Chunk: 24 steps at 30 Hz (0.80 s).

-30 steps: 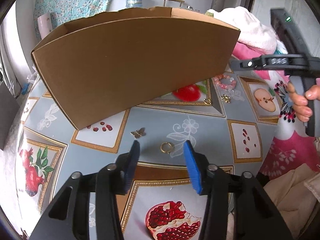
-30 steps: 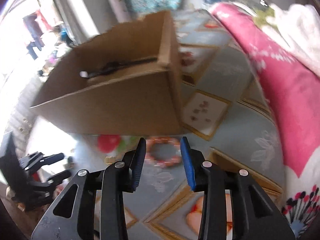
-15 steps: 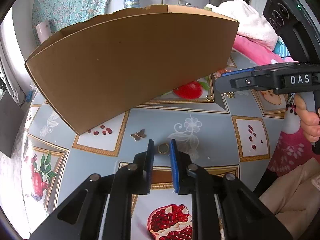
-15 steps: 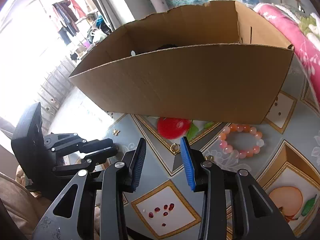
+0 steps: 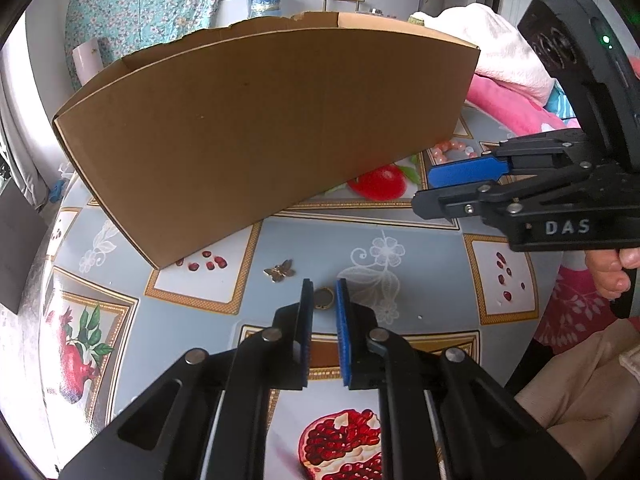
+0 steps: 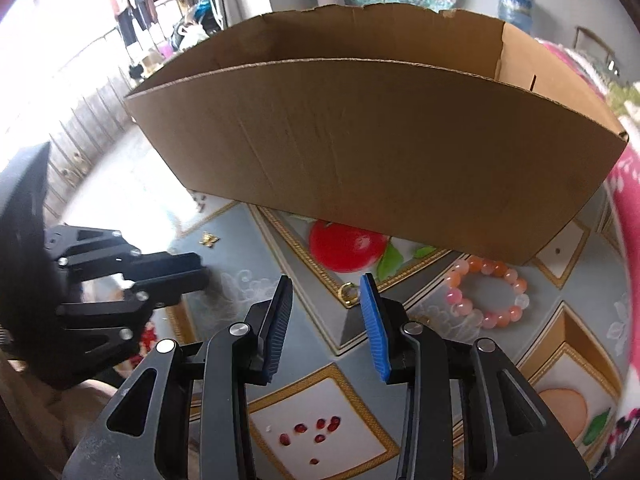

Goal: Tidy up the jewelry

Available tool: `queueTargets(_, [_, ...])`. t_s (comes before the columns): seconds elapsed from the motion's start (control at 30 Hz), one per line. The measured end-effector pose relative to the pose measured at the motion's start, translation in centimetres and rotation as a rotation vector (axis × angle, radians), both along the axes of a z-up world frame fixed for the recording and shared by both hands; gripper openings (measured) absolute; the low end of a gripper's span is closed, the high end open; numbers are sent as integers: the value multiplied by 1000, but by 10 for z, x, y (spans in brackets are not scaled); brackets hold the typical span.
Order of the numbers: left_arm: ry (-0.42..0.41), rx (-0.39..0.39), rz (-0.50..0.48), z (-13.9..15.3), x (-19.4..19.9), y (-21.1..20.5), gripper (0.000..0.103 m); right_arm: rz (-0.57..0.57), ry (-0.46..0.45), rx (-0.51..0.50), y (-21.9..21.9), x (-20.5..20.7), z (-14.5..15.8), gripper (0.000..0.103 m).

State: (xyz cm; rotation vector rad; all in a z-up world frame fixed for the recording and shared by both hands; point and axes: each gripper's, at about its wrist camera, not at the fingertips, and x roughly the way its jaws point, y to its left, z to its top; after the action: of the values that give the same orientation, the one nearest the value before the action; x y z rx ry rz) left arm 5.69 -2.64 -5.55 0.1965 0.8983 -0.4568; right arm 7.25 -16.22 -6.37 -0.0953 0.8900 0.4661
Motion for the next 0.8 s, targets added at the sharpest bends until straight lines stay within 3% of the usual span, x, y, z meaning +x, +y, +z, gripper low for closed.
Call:
queueTargets(0.07, [0,-2,0,0,0,0,10,-1,-10,-22,2,1,-2,31])
queueTargets(0.33, [0,-5,1,1,0,1,9,-4,-26,-90,12,5,-14,9])
queueTargets(0.8, [-2,-14,-2,5,-1,1,9,-13,-39,-58,-7,-3,0,8])
